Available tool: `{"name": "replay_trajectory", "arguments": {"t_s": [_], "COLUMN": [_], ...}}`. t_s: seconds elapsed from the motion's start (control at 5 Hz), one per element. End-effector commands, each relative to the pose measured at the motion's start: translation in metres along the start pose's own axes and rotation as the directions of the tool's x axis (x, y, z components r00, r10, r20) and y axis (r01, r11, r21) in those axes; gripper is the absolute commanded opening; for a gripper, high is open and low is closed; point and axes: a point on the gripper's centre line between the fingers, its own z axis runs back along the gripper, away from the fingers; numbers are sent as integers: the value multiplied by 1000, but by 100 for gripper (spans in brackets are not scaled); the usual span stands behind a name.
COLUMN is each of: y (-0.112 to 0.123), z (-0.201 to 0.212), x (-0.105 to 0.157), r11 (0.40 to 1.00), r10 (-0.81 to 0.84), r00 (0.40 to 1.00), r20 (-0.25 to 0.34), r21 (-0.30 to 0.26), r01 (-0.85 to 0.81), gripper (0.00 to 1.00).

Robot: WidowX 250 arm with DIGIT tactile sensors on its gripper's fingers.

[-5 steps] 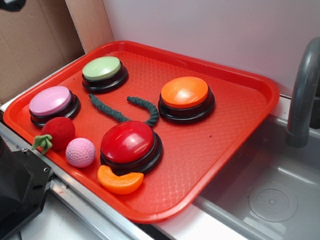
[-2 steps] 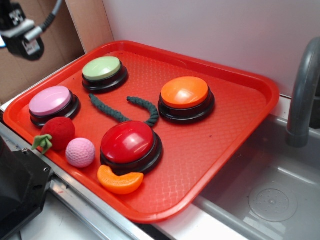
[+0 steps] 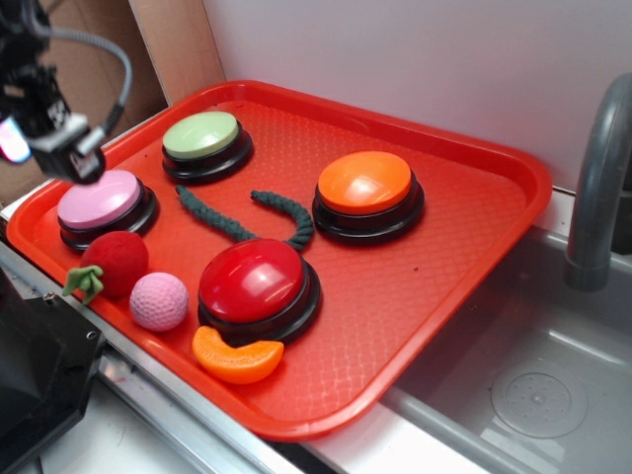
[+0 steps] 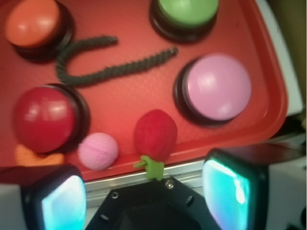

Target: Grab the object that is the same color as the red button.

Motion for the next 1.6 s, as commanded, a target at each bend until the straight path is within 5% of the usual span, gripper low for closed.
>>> {"name": "replay_trajectory", "arguments": {"t_s": [0.0, 0.6, 0.8, 1.0, 1.4], "y": [14, 18, 17, 17, 17], "z": [-38, -94, -99, -96, -63], "x": [-1, 13, 10, 7, 23], "r11": [993, 996, 993, 987, 993], "r10": [109, 89, 120, 159, 113], "r00": [994, 996, 993, 987, 993], "r20": [6, -23, -21, -5, -18], "r21": [34, 28, 21, 9, 26], "r01": [-109, -88, -120, -159, -113], "gripper": [100, 100, 9, 0, 0]}}
